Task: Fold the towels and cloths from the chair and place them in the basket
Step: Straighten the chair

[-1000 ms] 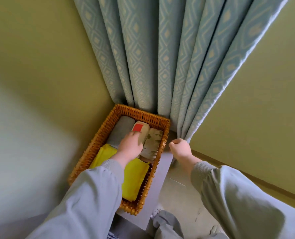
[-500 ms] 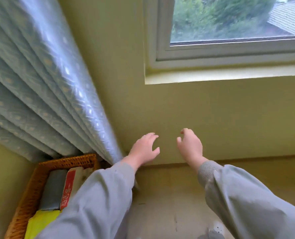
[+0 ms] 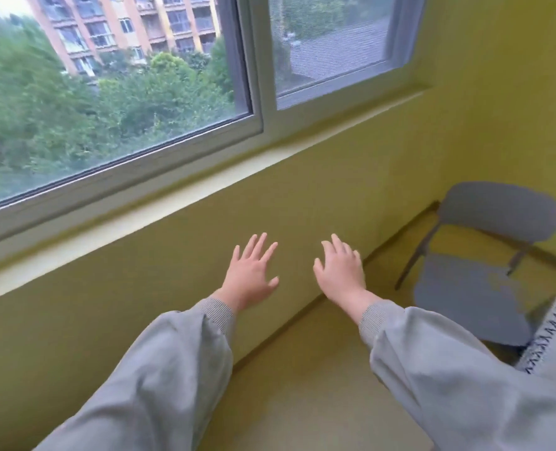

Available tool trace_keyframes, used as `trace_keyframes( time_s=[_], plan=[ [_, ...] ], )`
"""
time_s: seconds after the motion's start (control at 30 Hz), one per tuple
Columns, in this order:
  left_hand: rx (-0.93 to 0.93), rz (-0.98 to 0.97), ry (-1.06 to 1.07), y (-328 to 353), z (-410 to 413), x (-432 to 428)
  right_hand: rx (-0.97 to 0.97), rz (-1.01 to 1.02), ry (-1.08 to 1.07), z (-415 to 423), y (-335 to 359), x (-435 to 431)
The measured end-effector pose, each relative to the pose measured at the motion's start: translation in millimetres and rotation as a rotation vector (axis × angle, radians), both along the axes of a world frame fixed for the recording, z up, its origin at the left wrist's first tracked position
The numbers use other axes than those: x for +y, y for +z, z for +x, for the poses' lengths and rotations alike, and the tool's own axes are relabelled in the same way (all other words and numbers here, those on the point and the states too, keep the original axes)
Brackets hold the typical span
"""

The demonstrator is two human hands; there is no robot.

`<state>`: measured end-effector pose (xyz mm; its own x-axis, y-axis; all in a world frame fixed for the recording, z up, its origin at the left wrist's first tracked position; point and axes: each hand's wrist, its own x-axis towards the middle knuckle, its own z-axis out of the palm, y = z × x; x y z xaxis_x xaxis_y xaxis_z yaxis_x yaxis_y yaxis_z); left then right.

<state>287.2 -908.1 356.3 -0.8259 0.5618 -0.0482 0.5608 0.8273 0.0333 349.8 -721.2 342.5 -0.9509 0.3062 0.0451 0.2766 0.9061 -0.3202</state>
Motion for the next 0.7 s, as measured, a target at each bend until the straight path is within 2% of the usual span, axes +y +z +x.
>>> trace_keyframes(
  time_s=[0.23,0.47,0.7],
  plan=[
    [0.041,-0.020,-0.246,0,-20,215,-0.039,-0.008,-0.263,8,-5,200],
    [-0.007,0.012,-0.407,-14,-67,359,-0.036,-0.043,-0.486,-11,-12,327],
    [-0.107,0.100,-0.537,-29,-149,527,-0.083,0.001,-0.653,-71,-17,471]
  ],
)
